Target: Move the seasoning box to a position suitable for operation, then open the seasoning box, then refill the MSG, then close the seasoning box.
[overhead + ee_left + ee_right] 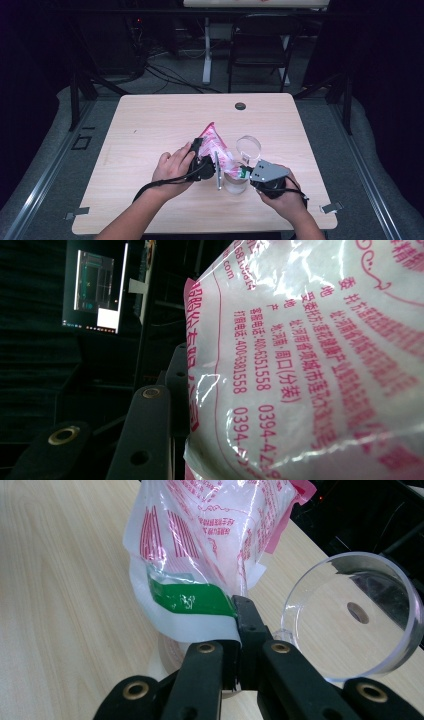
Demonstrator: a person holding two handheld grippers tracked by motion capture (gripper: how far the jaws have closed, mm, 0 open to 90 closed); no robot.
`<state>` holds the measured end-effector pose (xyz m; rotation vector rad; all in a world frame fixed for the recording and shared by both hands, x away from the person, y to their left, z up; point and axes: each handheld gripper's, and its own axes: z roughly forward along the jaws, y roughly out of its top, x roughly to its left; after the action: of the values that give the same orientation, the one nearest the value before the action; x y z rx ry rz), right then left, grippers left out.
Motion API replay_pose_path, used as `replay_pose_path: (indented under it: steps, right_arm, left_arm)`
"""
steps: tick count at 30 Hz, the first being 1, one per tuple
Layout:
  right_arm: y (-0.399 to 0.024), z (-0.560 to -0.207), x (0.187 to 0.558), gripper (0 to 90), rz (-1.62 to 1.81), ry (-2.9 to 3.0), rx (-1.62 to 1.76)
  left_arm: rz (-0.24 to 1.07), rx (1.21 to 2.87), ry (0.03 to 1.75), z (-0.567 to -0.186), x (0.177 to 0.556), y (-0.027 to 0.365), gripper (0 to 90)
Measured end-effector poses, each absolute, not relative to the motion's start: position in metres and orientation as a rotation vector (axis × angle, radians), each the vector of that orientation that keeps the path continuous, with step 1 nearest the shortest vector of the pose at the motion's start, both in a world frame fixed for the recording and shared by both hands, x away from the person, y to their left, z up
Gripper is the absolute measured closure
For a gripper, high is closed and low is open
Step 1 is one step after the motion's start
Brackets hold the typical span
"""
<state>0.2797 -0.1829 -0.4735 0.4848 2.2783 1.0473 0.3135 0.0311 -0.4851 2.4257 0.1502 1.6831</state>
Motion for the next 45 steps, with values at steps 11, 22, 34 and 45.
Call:
replay_pose_path:
  steps: [11, 22, 34, 45]
  right_arm:
    - [-0.1855, -0.4749, 0.2811, 89.9, 1.049, 2.277, 0.501]
    - [-0.1857, -0.4759, 0.2824, 89.9, 1.053, 2.277, 0.509]
    - [-0.1859, -0.4765, 0.2834, 89.7, 1.055, 2.279, 0.504]
    - [-0.1857, -0.4771, 0.2840, 89.8, 1.050, 2.282, 0.503]
  left_arm:
    - [1.691, 2.428, 0.138, -0.4838, 0.3140, 0.0283, 62.7]
    - [1.701, 2.423, 0.132, -0.4833, 0.3137, 0.0279, 62.7]
    - [1.708, 2.424, 0.128, -0.4821, 0.3128, 0.0275, 62.8]
    - [1.719, 2.421, 0.116, -0.4808, 0.3128, 0.0270, 62.9]
